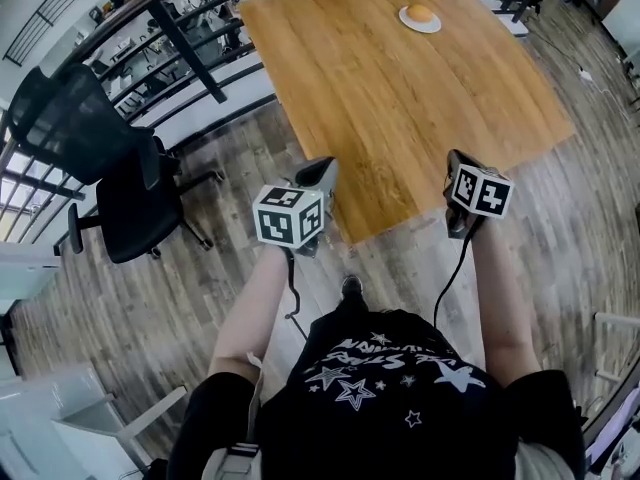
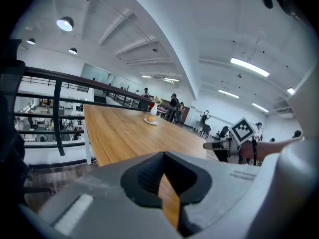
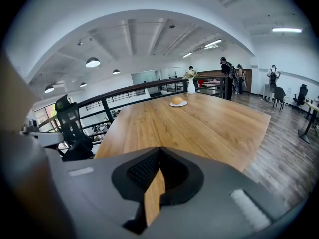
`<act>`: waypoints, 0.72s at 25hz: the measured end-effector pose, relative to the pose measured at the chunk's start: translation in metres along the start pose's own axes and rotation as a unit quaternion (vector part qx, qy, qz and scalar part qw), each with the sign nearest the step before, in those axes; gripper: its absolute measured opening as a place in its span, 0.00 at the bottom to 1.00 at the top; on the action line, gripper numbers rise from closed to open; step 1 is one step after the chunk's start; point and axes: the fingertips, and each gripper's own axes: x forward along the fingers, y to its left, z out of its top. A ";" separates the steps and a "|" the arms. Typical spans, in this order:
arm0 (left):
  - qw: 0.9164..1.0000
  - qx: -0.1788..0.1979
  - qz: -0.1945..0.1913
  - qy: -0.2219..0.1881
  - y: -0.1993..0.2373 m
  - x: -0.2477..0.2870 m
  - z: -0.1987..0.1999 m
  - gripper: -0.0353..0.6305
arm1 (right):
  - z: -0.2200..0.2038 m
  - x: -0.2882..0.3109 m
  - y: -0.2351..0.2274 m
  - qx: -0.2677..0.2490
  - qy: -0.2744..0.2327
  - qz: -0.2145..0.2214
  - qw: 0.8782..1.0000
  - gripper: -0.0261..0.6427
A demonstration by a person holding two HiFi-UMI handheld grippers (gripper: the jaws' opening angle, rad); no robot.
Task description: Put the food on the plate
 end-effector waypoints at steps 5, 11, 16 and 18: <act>1.000 0.005 0.005 0.005 -0.022 0.004 -0.015 0.06 | -0.017 -0.011 0.014 -0.014 -0.007 0.060 0.998 0.04; 1.000 0.012 0.001 0.015 -0.071 -0.011 -0.043 0.06 | -0.060 -0.055 0.021 -0.029 0.002 0.096 0.995 0.04; 1.000 0.020 0.002 0.014 -0.110 -0.041 -0.062 0.06 | -0.093 -0.109 0.028 -0.038 0.007 0.112 0.993 0.04; 1.000 0.017 0.003 0.011 -0.129 -0.051 -0.073 0.06 | -0.107 -0.134 0.029 -0.042 0.005 0.120 0.992 0.04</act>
